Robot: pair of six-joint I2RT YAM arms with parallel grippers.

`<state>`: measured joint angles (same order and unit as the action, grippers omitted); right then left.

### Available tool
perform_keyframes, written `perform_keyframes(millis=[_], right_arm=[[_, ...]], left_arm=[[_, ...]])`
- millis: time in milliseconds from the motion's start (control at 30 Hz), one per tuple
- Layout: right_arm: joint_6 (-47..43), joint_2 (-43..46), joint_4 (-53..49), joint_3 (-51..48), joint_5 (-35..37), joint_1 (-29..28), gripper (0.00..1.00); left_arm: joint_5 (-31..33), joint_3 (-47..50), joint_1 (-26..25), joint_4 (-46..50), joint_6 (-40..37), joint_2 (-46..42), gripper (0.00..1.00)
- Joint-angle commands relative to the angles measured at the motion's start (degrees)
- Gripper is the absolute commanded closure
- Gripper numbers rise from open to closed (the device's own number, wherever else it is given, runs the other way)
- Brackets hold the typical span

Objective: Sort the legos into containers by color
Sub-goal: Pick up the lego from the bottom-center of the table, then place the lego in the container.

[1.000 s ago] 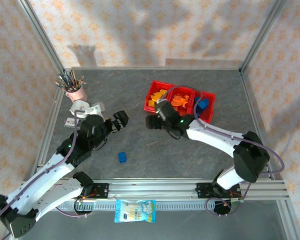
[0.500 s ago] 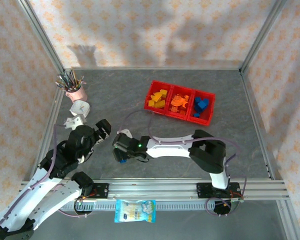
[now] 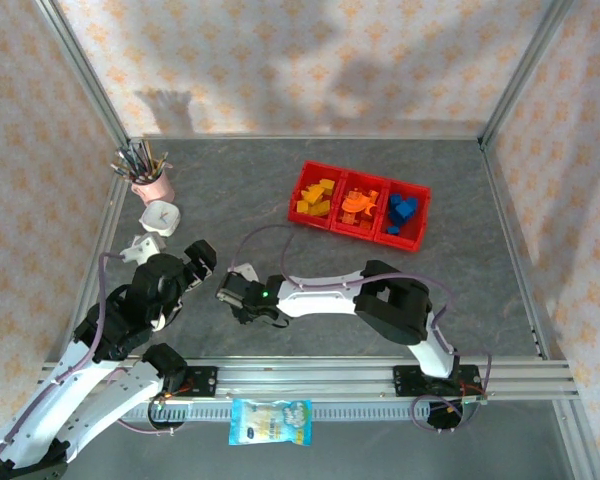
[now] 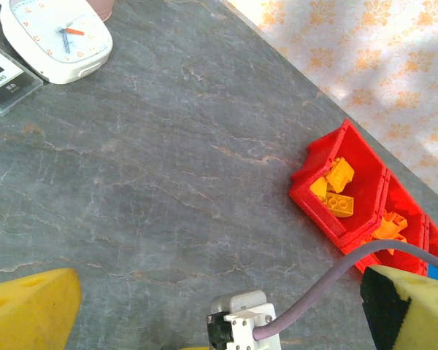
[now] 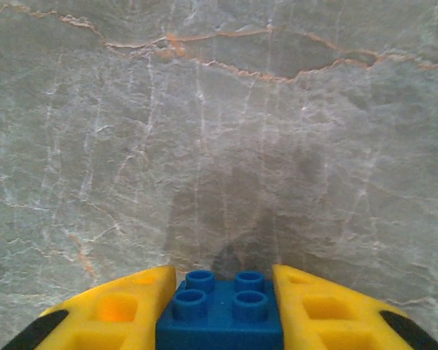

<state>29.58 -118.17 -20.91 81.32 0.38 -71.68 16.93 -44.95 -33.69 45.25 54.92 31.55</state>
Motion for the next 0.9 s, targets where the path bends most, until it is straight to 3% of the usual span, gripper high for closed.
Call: perform_keyframes(millis=[0, 200, 433, 633, 867], right_arm=[[1.0, 5.7, -3.0, -1.4, 5.6, 1.0, 0.72], [2.8, 20.3, -2.6, -12.6, 10.0, 9.9, 0.73], [-1.7, 32.7, -1.3, -21.9, 10.1, 30.7, 0.72], [-7.5, 30.8, 2.7, -22.2, 8.8, 47.4, 0.72], [-10.3, 24.1, 5.6, -16.1, 9.9, 54.5, 0.73]], left_arm=[[-1.9, -0.4, 0.4, -3.8, -2.5, 1.3, 0.01], [-7.4, -0.2, 0.5, -12.8, -6.9, 6.9, 0.01], [-12.8, -0.1, 0.5, -27.3, -11.9, 17.0, 0.01], [-15.1, -0.9, 0.6, -38.3, -13.3, 26.6, 0.01], [-15.8, -2.3, 1.2, -42.3, -13.6, 32.4, 0.01]])
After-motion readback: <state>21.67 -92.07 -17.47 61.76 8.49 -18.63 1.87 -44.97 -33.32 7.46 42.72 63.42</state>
